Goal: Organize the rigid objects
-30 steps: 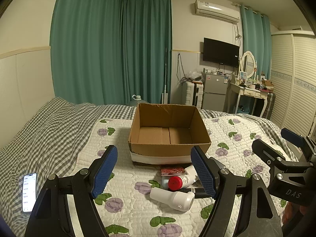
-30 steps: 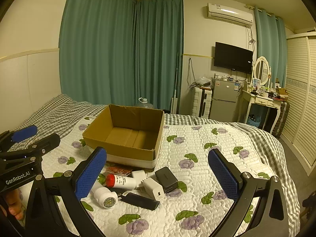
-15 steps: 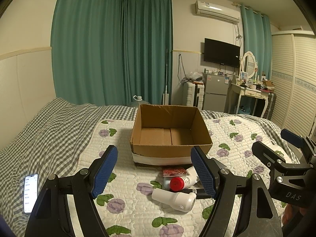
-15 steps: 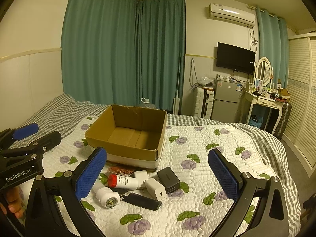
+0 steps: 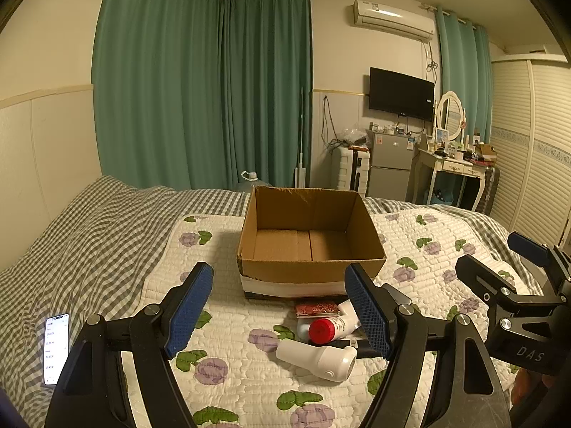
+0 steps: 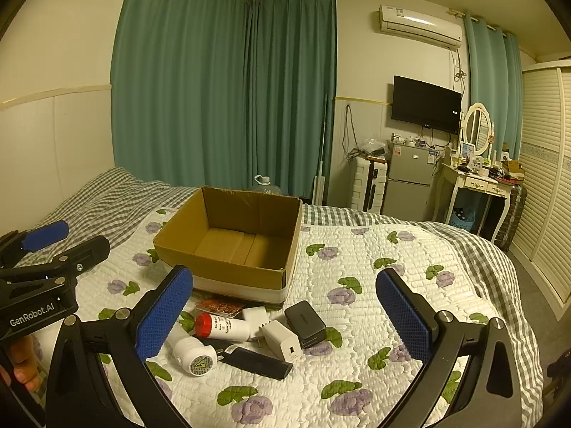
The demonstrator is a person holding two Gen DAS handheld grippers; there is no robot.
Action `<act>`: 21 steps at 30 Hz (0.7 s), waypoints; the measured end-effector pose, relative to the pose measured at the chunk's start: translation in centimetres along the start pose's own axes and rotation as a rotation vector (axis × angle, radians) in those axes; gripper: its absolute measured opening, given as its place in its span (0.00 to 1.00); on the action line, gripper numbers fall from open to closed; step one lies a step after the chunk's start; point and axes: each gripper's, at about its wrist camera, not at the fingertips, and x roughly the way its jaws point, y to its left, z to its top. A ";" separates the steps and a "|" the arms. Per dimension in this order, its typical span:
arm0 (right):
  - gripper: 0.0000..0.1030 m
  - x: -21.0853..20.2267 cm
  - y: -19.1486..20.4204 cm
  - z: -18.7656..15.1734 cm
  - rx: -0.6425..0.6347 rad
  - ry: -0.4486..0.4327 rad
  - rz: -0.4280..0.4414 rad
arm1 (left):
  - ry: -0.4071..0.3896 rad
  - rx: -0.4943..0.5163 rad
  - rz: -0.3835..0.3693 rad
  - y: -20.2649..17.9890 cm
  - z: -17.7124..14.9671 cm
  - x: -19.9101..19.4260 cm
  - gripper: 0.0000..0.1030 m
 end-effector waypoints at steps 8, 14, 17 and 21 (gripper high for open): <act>1.00 0.0 0.1 -0.1 -0.001 0.002 0.004 | 0.002 0.000 0.002 0.0 -0.1 0.1 0.77; 1.00 0.1 0.2 -0.3 -0.004 0.004 0.008 | 0.003 0.001 0.002 0.1 -0.2 0.2 0.77; 1.00 0.1 0.2 -0.4 -0.006 0.005 0.011 | 0.004 0.001 0.003 0.2 -0.4 0.3 0.77; 1.00 0.2 0.3 -0.4 -0.011 0.007 0.014 | 0.004 0.001 0.003 0.2 -0.4 0.3 0.77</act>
